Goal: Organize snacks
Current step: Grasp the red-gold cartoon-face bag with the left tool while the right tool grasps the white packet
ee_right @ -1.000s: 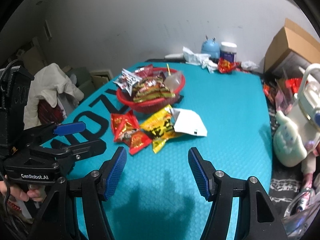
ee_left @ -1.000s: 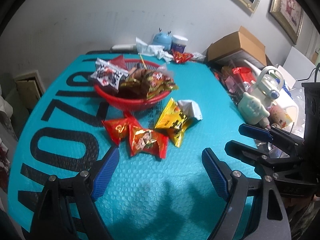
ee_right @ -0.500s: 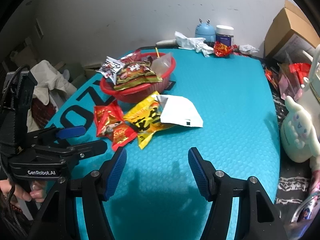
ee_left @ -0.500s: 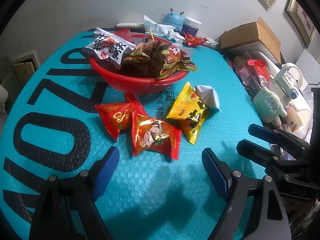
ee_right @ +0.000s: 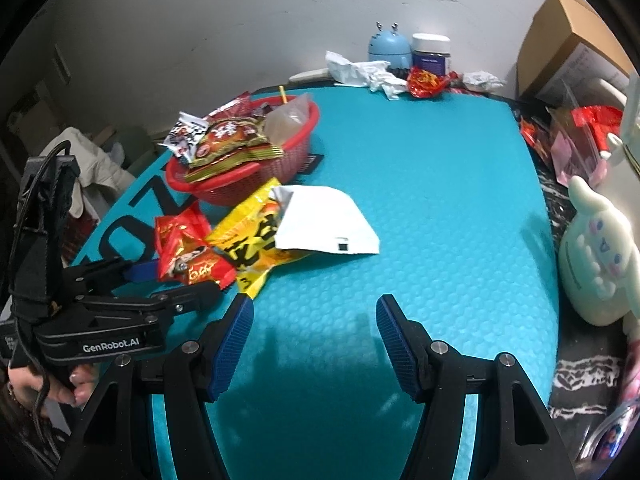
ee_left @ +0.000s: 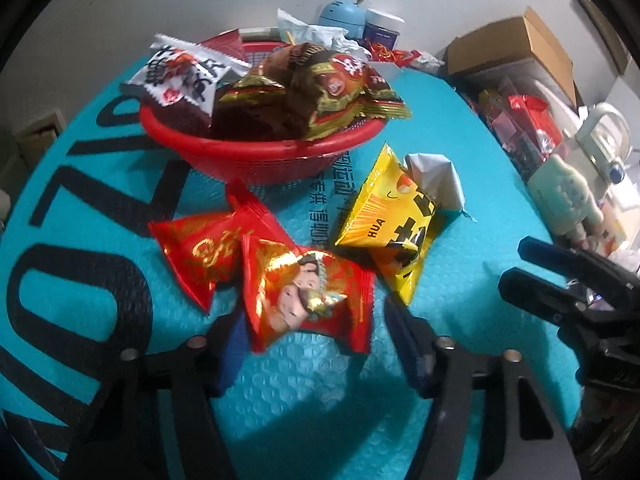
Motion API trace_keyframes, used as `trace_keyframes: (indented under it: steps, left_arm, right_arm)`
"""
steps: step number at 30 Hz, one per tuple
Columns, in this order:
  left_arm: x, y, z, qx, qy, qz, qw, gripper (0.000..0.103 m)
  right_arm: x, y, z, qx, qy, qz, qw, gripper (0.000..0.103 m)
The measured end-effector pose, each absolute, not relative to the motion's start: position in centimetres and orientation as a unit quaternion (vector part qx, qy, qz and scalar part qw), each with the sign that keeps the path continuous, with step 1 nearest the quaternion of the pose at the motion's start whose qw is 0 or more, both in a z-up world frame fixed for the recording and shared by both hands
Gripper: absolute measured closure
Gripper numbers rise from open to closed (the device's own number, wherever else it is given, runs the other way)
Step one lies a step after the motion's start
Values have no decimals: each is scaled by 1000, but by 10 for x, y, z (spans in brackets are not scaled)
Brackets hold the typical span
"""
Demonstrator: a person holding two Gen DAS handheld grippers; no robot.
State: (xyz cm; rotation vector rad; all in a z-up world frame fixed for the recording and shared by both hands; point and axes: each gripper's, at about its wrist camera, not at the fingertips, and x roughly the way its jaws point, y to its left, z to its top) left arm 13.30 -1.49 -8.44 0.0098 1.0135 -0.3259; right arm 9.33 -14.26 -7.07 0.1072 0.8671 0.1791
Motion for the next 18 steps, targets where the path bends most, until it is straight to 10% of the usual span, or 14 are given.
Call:
trace_keyframes:
  steps: [2, 18]
  left_arm:
    - [132, -17, -85, 18, 476, -154, 866, 62]
    - [119, -7, -59, -21, 464, -190, 865, 64]
  right_arm:
    - [95, -146, -72, 55, 421, 84, 902, 39]
    - [111, -150, -60, 61, 414, 81, 905, 34]
